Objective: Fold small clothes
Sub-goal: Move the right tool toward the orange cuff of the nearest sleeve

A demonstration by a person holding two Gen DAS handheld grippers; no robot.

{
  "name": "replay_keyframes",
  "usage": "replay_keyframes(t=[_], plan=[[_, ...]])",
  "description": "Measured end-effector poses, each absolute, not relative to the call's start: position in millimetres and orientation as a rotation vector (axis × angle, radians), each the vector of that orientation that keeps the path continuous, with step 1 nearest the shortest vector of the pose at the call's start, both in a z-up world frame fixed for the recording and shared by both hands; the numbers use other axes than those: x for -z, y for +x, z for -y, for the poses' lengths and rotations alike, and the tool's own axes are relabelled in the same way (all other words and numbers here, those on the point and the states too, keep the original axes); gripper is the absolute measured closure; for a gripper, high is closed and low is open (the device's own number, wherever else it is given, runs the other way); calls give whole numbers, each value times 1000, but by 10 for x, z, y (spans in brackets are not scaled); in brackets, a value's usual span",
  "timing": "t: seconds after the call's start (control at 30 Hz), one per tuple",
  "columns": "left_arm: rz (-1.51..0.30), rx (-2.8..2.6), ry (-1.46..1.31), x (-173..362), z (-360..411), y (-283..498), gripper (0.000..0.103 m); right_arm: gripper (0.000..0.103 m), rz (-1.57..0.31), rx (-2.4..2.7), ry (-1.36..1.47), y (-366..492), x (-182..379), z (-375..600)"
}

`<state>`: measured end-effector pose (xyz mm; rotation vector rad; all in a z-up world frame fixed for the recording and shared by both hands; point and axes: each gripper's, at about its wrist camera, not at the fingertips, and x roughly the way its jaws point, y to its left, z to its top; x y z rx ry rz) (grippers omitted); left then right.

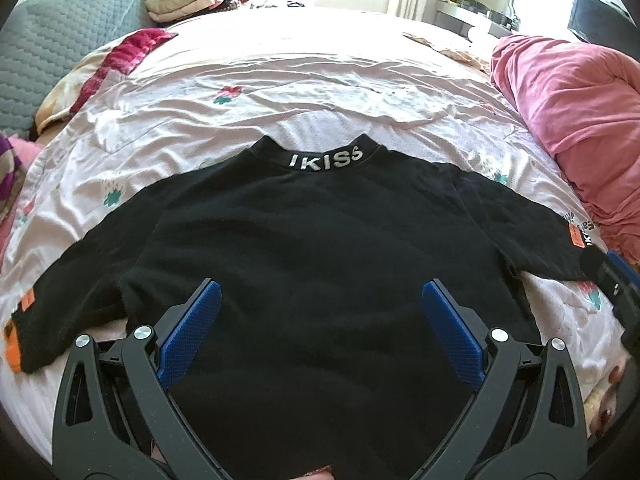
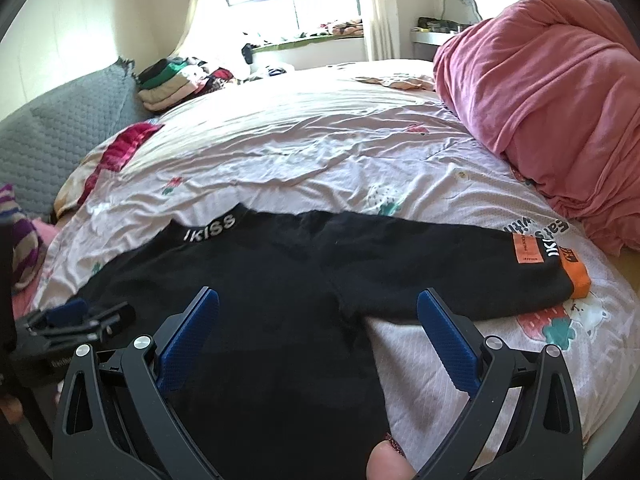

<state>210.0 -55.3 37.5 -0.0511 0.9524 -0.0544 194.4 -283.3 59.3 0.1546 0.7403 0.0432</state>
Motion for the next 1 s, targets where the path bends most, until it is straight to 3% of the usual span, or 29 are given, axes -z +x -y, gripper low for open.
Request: replay_keyframes(t=[1.0], plan=[[-1011,155,-1,143,903,2676,8,4,-754,388,365,2211,-106,4586]])
